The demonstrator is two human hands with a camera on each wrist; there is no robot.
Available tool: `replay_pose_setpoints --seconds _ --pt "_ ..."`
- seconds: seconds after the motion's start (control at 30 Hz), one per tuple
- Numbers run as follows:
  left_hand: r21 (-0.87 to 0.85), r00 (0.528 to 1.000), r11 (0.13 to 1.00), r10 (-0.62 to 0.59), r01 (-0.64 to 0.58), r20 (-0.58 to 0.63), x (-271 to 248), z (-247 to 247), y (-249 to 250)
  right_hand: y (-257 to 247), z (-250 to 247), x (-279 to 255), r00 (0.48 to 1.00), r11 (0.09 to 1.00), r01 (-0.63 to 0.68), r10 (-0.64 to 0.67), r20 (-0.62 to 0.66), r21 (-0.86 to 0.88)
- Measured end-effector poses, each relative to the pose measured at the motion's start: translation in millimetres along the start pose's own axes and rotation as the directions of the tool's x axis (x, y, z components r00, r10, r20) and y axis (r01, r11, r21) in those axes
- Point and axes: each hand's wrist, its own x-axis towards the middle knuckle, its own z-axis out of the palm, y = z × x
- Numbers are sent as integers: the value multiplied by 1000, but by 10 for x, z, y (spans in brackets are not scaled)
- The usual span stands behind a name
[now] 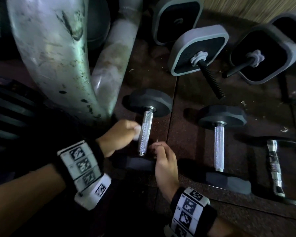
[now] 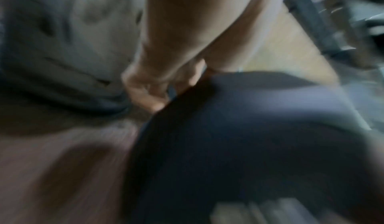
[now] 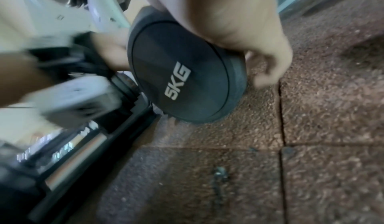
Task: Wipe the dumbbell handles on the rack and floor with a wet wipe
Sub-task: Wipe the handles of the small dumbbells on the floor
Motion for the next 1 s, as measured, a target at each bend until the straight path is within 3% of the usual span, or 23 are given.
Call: replay_pose_setpoints --seconds 0.07,0.17,0.33,0.5,0.67,0.87,1.0 --pt "-6 995 999 51 -52 -89 224 -22 98 -18 -15 -5 997 997 -72 72 32 -4" --pt "22 996 999 41 -39 -77 352 -24 106 -49 -34 4 988 991 -134 135 77 -16" --pt "57 997 998 19 -15 -70 33 50 -26 -56 -20 6 982 986 -164 165 91 -23" --pt "86 998 994 -63 62 3 -387 72 -251 -70 -11 11 979 983 -184 184 87 -15" --pt "111 998 993 -55 51 39 -238 3 -23 -97 -27 -2 981 987 -163 163 104 -11" --pt "18 994 1000 -3 5 -111 269 -36 247 -90 -56 -5 981 989 -147 148 129 -13" --pt "84 996 995 -40 47 -77 122 -8 256 -74 -44 5 982 990 -142 140 125 6"
